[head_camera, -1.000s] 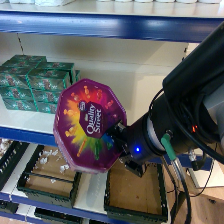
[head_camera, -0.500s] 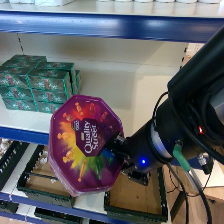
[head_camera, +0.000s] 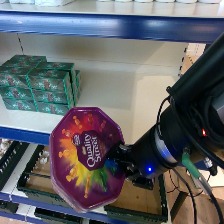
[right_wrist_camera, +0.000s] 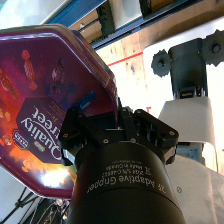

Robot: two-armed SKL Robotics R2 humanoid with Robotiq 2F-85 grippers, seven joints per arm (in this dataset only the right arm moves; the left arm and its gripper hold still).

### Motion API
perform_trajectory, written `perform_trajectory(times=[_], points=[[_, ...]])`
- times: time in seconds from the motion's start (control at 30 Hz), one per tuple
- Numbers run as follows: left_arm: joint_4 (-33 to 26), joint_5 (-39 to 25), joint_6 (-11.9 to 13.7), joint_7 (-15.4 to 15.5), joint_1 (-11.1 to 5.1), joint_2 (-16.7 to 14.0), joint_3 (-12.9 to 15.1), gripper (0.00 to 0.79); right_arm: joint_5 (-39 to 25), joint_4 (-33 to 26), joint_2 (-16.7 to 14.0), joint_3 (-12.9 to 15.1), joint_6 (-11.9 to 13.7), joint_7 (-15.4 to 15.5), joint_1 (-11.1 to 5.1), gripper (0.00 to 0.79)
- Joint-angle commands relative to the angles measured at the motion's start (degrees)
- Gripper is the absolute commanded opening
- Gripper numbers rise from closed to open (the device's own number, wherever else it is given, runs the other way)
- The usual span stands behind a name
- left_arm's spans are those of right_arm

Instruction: Pick up Quality Street box

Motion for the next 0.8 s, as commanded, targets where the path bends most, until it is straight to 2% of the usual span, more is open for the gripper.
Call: perform_trajectory(times=[0.03,0.23,0.47,0.8], points=[[0.0,0.0,0.0,0.0,0.0,0.0,0.0,0.0,0.0,0.0,-0.4,0.6,-0.3,0.8,-0.18,0.0],[0.0,0.0,0.0,0.0,0.0,0.0,0.0,0.0,-1.6,0.0,-1.2,2.5,-0.5,2.6,-0.95,0.0],[0.0,0.0,0.0,0.0,0.0,0.0,0.0,0.0,-2.2,0.0,-2.6,6.6,-1.2,4.6,-3.26,0.0],[0.0,0.0,0.0,0.0,0.0,0.0,0.0,0.0,-3.2,0.0,-4.0,13.7,-1.7,7.0,-8.03,0.0]])
